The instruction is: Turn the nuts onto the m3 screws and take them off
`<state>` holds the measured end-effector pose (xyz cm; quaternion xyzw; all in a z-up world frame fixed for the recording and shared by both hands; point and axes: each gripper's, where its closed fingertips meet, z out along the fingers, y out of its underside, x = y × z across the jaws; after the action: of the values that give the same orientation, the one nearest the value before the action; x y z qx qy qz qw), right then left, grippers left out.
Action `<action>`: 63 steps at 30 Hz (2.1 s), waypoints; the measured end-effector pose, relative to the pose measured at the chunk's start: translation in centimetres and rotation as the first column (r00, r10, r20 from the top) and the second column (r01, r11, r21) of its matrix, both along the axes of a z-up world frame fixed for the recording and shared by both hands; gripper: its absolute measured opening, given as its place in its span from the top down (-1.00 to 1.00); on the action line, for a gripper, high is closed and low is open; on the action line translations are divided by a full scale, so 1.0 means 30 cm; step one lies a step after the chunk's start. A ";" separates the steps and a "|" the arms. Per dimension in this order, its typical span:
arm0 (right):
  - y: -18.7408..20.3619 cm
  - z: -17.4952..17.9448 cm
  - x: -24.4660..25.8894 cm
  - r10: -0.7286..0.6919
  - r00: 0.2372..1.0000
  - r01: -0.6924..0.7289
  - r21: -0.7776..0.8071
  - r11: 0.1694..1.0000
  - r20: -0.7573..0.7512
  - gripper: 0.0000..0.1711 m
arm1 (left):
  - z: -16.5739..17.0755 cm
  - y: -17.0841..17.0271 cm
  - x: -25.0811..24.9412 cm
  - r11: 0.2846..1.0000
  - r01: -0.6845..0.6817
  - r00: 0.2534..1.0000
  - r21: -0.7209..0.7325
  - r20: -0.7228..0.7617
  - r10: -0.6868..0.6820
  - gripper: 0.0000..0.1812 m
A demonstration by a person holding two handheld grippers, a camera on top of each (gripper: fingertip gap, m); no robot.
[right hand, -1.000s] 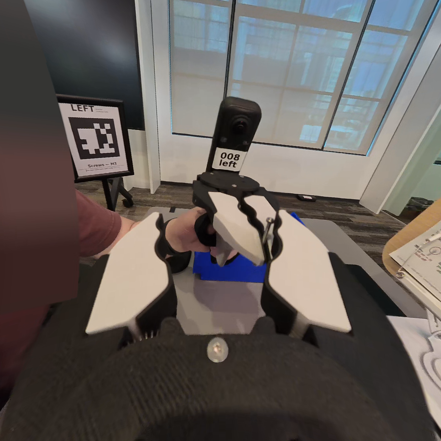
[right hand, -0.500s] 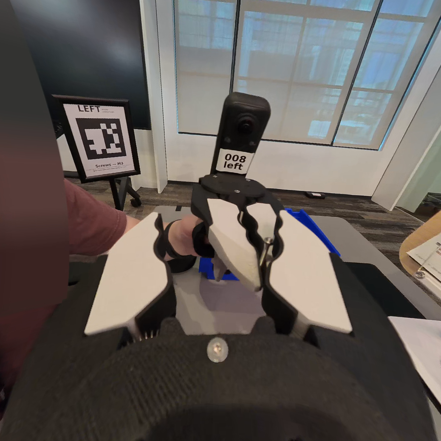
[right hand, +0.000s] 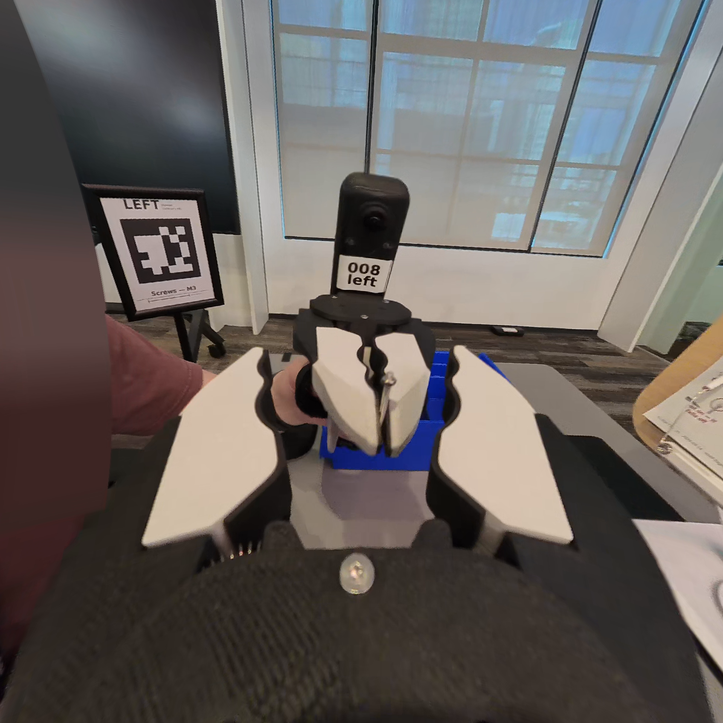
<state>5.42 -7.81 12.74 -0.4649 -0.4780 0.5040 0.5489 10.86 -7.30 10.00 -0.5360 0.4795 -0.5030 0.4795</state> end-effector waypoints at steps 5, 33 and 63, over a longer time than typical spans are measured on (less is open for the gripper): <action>-0.054 -0.014 -0.024 0.068 0.997 -0.069 0.024 0.997 0.029 0.00 | -0.002 0.024 -0.008 0.997 -0.071 0.997 0.040 -0.023 0.072 0.98; -0.021 0.032 0.031 -0.001 1.000 0.001 0.058 0.998 0.002 -0.02 | 0.053 0.061 -0.068 0.996 -0.085 0.994 -0.025 0.072 0.087 0.98; -0.023 0.031 0.033 0.001 1.000 -0.001 0.053 0.999 0.004 0.02 | 0.069 0.069 -0.084 0.995 -0.077 0.991 -0.057 0.106 0.083 0.98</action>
<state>6.40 -8.49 13.68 -0.4509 -0.4926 0.4906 0.5598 8.35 -5.23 12.08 -0.5392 0.4176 -0.5241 0.5100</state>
